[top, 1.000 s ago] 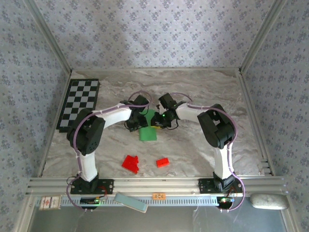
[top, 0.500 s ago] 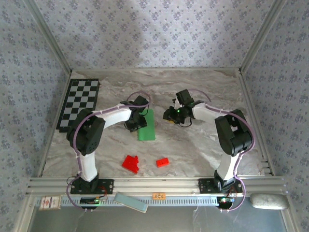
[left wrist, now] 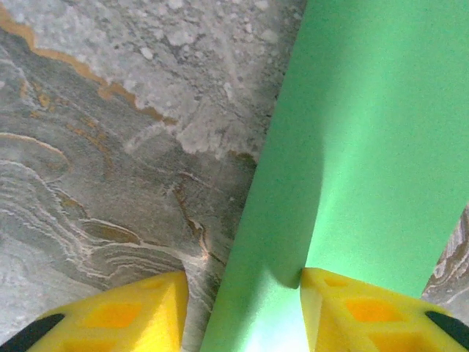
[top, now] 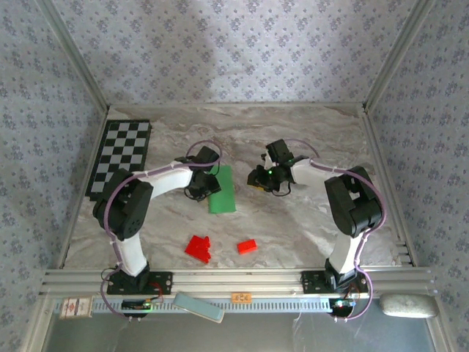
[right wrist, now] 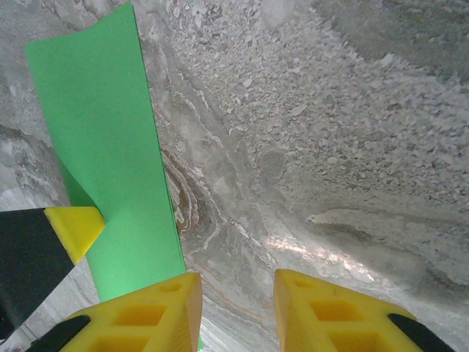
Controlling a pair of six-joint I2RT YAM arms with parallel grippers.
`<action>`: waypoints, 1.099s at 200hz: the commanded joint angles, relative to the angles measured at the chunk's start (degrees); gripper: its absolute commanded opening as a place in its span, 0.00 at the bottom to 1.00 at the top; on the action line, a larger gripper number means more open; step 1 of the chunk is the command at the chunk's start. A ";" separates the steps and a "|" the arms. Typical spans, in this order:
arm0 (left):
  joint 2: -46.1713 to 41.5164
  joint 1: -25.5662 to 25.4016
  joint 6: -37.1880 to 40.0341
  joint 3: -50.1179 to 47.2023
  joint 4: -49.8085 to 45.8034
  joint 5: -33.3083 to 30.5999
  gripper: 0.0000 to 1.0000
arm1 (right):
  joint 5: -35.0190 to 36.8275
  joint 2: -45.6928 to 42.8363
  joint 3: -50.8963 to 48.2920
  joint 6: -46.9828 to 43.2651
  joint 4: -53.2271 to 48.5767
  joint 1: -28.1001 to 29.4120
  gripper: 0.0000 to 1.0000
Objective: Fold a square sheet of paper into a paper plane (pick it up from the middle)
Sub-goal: Hold the square sheet of paper at the center of the table.
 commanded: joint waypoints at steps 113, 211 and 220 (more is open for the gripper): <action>2.60 0.93 -1.36 -0.67 -0.15 0.15 0.43 | -0.86 -1.97 -2.81 0.97 2.71 -0.40 0.35; 5.52 1.21 -1.14 1.01 -1.43 2.30 0.43 | -1.33 -2.95 -4.39 1.00 4.11 -1.07 0.36; 5.90 1.13 -0.67 1.29 -1.53 2.60 0.44 | -1.36 -2.96 -4.35 1.02 4.19 -1.05 0.36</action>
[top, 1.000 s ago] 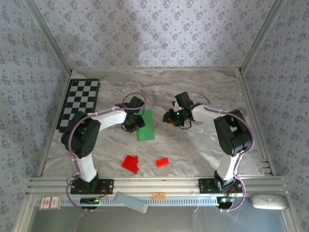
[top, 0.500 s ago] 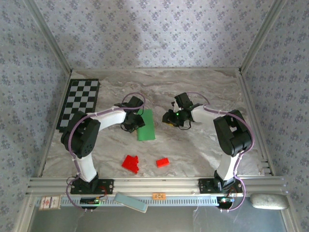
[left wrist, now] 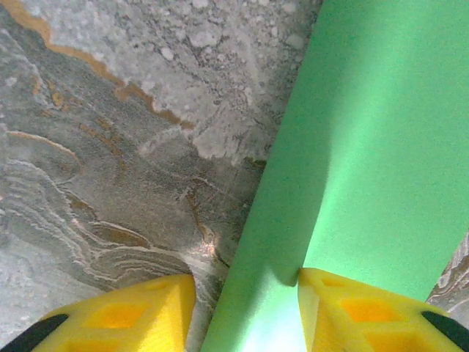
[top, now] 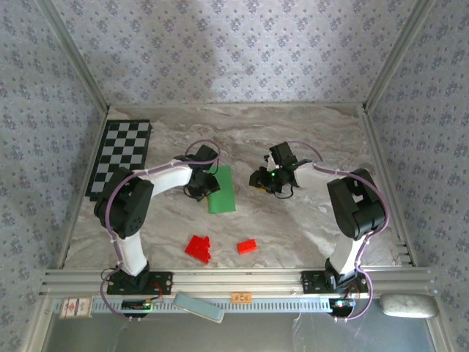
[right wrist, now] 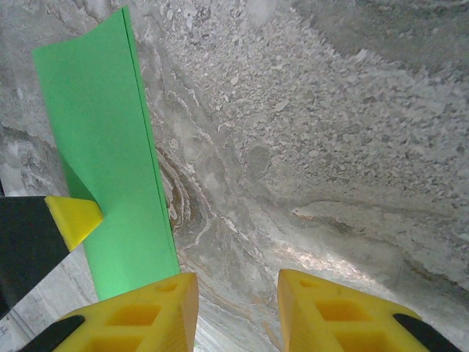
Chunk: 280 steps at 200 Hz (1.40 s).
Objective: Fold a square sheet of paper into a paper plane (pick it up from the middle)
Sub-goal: Hold the square sheet of paper at the center of the table.
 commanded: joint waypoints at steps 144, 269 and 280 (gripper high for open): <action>6.61 -0.55 2.55 1.52 -1.54 0.38 0.45 | -1.27 0.26 0.36 0.79 0.29 1.21 0.36; 7.56 -0.36 1.70 1.51 -1.52 0.81 0.44 | -1.46 0.76 0.48 0.52 0.50 1.50 0.35; 7.61 -0.38 2.03 1.56 -1.38 1.06 0.44 | -1.54 0.85 0.52 0.46 0.52 1.56 0.36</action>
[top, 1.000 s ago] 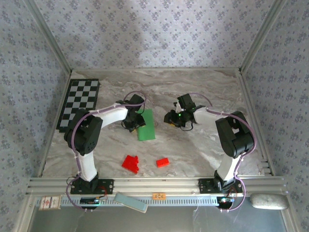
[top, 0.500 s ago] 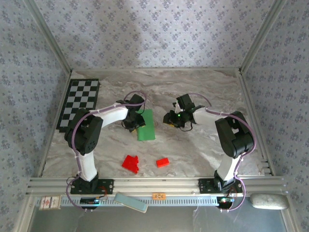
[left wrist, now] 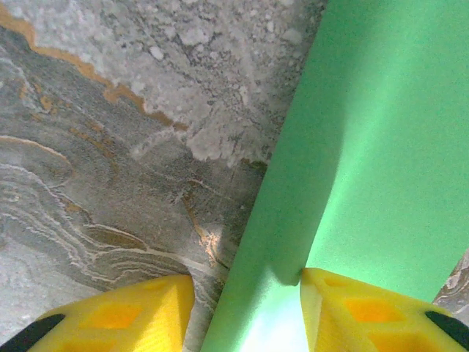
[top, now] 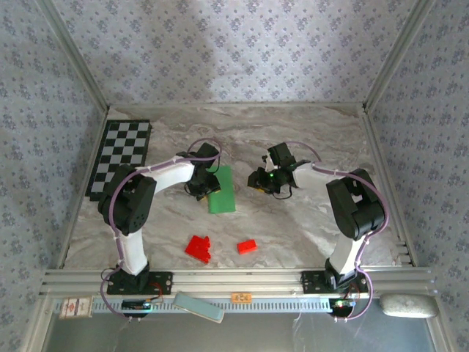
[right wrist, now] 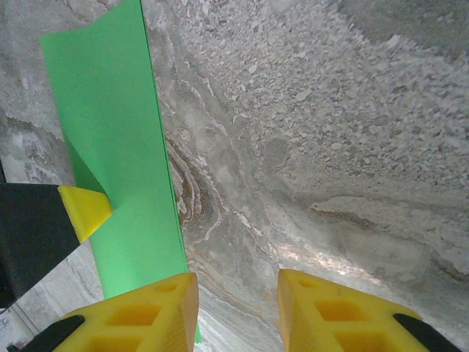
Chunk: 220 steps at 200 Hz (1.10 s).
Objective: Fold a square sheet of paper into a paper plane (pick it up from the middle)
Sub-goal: Hold the square sheet of paper at the center of the table.
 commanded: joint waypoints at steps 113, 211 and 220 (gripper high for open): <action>6.11 -0.37 -0.33 -1.58 2.02 0.29 0.44 | -4.87 5.69 6.21 -0.99 0.79 5.74 0.34; 7.54 -0.34 -1.68 -1.74 2.06 1.29 0.45 | -6.68 10.42 10.71 -1.32 0.40 8.22 0.32; 7.65 -0.38 -1.65 -1.76 2.09 1.40 0.45 | -6.58 10.74 10.70 -1.32 0.25 8.28 0.31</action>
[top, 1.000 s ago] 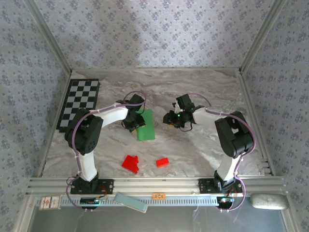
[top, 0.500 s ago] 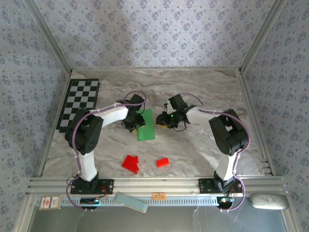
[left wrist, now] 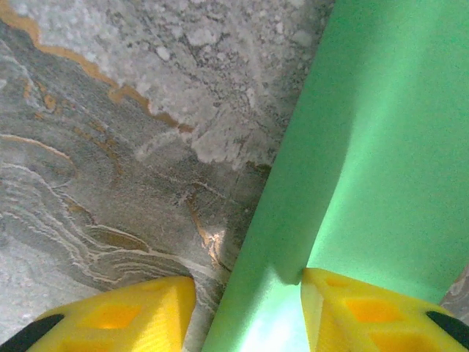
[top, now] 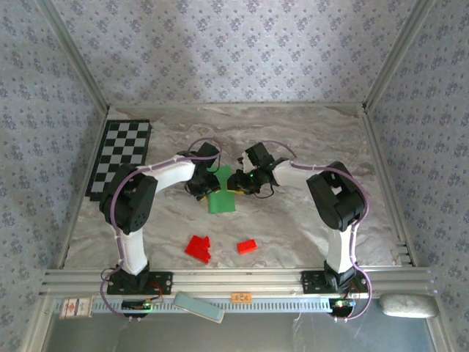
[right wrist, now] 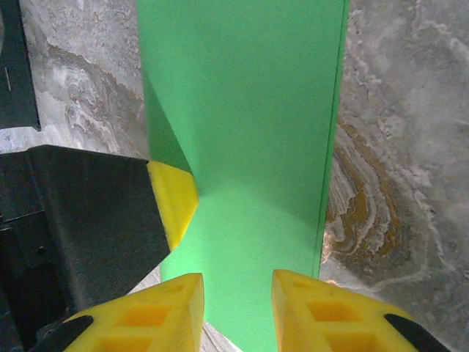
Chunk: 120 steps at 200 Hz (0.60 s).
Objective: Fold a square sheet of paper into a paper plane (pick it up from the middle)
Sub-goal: Hold the square sheet of paper at the center of the table.
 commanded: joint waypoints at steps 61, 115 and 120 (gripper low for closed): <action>7.15 -0.38 -0.54 -2.59 3.37 1.94 0.46 | -1.26 2.88 4.08 -1.36 -1.83 0.75 0.31; 7.51 -0.34 -0.46 -2.54 3.51 2.22 0.46 | -0.90 3.39 4.47 -1.54 -2.31 0.83 0.30; 7.51 -0.32 -0.45 -2.50 3.50 2.29 0.46 | -0.83 3.43 4.51 -1.56 -2.45 0.83 0.30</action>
